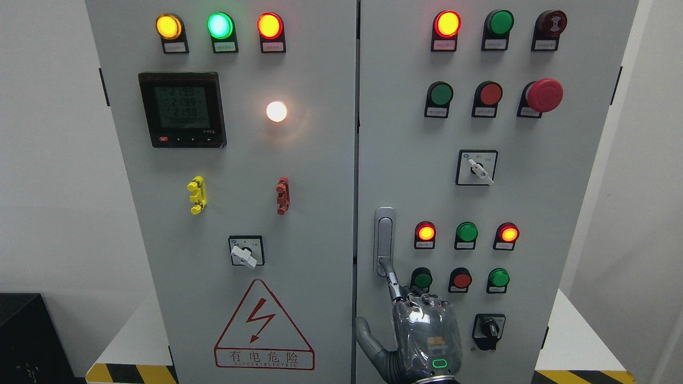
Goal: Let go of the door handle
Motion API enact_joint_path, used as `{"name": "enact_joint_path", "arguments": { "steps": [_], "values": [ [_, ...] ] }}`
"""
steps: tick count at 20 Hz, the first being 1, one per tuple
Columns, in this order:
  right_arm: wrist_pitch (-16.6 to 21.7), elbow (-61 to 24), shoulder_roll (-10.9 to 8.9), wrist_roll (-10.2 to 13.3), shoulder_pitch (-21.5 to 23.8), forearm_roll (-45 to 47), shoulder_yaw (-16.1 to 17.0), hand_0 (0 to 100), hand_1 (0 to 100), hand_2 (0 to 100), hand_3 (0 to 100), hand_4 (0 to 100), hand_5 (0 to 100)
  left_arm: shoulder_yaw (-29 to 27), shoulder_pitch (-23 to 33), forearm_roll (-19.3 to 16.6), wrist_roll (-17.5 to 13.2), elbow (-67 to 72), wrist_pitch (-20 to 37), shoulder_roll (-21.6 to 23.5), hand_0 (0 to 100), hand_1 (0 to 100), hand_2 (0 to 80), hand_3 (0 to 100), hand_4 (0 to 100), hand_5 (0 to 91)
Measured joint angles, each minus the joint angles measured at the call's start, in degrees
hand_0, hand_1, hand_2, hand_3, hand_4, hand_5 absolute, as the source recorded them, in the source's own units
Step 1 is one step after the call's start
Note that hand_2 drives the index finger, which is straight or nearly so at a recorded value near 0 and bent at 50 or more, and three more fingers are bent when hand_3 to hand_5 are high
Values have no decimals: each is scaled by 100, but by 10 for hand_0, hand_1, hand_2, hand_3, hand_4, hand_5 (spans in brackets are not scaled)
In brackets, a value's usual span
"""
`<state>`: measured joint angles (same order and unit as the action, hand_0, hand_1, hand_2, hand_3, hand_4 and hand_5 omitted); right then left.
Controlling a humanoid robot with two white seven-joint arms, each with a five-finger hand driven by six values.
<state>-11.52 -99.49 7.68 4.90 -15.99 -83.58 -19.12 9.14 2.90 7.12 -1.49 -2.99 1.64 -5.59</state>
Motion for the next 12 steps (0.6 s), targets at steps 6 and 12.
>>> {"name": "enact_joint_path", "arguments": {
  "steps": [6,12],
  "values": [
    [-6,4,2,-60,3,6,-2,333,235,0,722,723,780,0,0,0,1,0,1,0,0,0,44,107,2,0],
    [-6,8,4,-76,16,8,-5,333,235,0,725,722,780,0,0,0,2,0,1,0,0,0,44,107,2,0]
  ]
}}
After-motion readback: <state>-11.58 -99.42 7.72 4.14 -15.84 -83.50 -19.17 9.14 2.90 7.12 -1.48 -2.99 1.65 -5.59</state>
